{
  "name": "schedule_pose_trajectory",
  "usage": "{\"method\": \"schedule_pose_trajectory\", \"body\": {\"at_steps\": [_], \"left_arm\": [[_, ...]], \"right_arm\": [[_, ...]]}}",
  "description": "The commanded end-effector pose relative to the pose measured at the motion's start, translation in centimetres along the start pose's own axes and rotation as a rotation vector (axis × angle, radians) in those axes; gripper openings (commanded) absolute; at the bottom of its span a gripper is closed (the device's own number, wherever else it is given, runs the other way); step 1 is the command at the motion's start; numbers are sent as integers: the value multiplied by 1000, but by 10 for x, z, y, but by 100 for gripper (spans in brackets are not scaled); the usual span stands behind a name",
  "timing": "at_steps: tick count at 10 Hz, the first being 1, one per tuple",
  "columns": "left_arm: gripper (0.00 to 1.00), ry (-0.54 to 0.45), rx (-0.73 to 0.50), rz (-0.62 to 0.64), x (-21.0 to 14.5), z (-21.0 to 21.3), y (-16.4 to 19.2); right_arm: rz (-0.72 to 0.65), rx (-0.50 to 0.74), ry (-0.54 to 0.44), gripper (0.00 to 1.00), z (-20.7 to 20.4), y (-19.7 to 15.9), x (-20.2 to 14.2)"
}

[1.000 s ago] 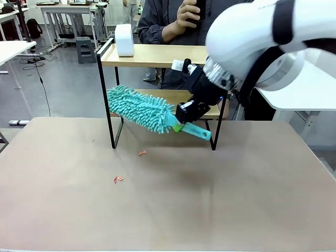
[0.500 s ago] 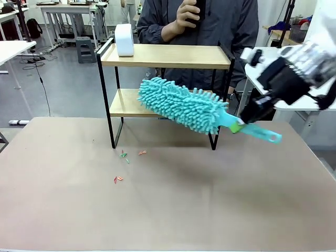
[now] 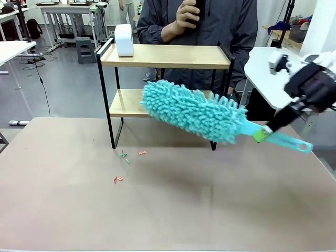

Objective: Clean the shelf.
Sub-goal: Clean the remaining tier of the Shelf with the Duster once objects are removed.

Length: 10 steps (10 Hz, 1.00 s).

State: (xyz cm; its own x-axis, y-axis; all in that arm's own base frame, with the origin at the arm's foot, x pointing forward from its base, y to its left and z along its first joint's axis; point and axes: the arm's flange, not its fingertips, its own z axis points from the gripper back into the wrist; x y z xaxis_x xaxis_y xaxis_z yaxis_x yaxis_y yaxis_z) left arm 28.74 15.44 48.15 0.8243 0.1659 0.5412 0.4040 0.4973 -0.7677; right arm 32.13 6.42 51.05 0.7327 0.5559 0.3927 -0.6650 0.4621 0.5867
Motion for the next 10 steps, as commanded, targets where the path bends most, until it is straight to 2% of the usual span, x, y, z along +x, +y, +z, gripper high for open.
{"method": "schedule_pose_trajectory", "body": {"at_steps": [1, 2, 4, 5, 6, 7, 10], "left_arm": [[100, -15, -16, -15, 1, -1, -1], [100, -15, -16, -15, 1, -1, -1], [100, -15, -16, -15, 1, -1, -1], [100, -15, -16, -15, 1, -1, -1], [100, -15, -16, -15, 1, -1, -1], [100, -15, -16, -15, 1, -1, -1], [100, -15, -16, -15, 1, -1, -1]], "right_arm": [[-68, -35, -36, 12, 81, 3, -81], [-172, -40, -140, 12, 117, 3, -130], [-421, -138, -350, 12, 138, 2, -203], [-510, -154, -443, 12, 131, -4, -218], [-642, -221, -524, 12, 117, -16, -216], [-410, -123, -339, 12, 152, 6, -226], [-410, -123, -339, 12, 152, 6, -226]]}}
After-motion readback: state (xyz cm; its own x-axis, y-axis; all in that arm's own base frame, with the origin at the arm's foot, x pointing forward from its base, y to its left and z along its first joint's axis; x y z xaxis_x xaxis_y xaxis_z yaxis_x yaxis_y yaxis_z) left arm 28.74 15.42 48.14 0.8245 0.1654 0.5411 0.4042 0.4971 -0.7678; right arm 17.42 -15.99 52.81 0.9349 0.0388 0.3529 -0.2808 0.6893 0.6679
